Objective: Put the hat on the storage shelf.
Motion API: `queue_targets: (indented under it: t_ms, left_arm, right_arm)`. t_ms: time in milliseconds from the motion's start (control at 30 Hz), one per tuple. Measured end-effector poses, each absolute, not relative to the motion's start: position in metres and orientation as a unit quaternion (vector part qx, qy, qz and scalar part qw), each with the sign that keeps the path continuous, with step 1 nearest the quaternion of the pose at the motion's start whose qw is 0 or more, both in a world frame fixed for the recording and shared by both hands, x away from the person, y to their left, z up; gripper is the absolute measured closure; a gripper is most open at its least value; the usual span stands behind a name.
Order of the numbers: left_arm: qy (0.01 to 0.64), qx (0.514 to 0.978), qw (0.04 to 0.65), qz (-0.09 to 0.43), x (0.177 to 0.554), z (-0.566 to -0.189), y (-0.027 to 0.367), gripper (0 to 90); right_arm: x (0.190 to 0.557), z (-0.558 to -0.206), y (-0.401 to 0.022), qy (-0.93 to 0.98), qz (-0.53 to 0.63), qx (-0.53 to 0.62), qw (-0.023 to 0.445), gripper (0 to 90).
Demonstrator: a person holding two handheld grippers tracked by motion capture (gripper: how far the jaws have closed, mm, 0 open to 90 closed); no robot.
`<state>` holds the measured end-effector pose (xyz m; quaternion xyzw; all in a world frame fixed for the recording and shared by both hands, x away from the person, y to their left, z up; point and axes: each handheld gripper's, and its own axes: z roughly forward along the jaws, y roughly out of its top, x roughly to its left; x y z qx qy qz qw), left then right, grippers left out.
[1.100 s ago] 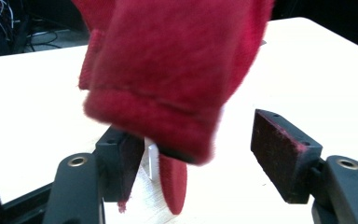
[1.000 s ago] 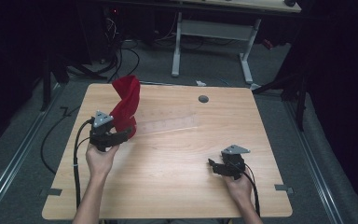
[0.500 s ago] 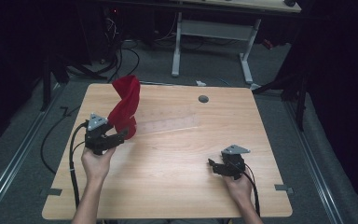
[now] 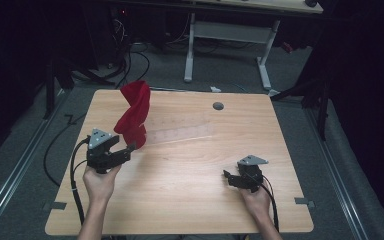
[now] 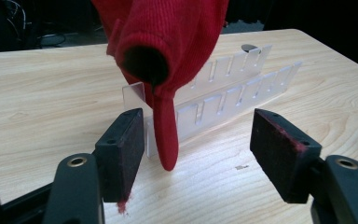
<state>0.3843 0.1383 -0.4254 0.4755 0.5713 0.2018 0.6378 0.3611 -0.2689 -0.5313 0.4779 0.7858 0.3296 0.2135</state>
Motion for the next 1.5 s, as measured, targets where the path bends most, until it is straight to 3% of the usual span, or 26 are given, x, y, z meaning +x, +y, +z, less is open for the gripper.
queue_targets:
  t_ms: [767,1500]
  left_arm:
    - [0.563,0.485,0.645,0.177,0.353,-0.434,0.131,34.7]
    - [0.548,0.505,0.651,0.143,0.335,-0.443,0.1,34.3]
  right_arm:
    - [0.361,-0.531,-0.269,0.786,0.33,0.478,0.213,32.3]
    - [0.361,-0.531,-0.269,0.786,0.33,0.478,0.214,32.2]
